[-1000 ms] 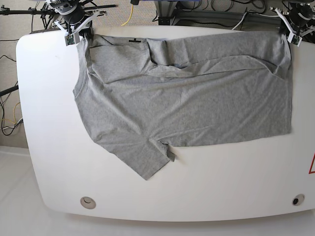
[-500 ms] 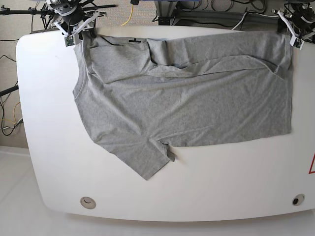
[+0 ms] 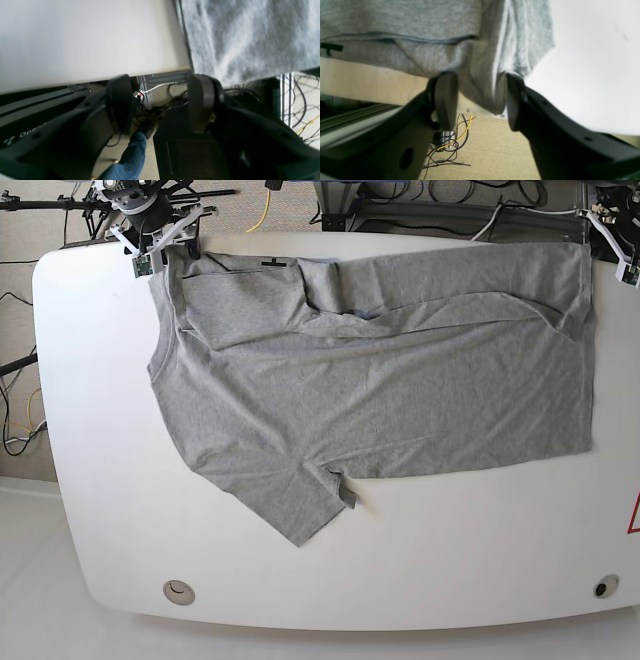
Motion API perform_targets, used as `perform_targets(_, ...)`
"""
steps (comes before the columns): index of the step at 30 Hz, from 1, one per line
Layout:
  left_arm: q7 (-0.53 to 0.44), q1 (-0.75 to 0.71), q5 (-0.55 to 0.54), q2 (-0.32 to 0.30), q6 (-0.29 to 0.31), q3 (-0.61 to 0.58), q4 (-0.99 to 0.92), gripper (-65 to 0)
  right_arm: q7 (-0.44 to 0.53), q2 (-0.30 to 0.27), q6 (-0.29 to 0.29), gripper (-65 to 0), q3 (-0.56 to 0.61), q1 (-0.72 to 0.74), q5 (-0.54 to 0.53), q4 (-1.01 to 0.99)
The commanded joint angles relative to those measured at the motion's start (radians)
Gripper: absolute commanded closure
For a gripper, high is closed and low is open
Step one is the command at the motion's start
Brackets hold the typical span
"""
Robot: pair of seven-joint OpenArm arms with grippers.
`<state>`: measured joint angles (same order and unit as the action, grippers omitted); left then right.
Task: Fold the T-shirt properly
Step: 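Open both grippers to release the shirt edge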
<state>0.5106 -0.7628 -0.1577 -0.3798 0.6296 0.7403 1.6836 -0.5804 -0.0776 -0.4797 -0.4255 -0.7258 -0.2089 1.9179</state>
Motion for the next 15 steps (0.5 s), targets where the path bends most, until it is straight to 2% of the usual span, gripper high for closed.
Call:
perform_targets(1, 0.001, -0.004, -0.014, -0.013, -0.003, 0.019, 0.02, -32.8, 0.02, -0.011, -0.005, -31.2, -0.01, 0.003, -0.005, 0.023)
perform_targets(7, 0.006, 0.025, -0.048, -0.012, -0.002, 0.012, 0.023, -32.7, 0.022, -0.013, -0.006, -31.0, -0.025, 0.028, -0.003, 0.027)
perform_targets(15, 0.03, 0.171, -0.125, 0.002, -0.006, -0.011, 0.041, -33.4, 0.009, -0.018, -0.004, -31.0, -0.068, 0.115, -0.009, 0.042)
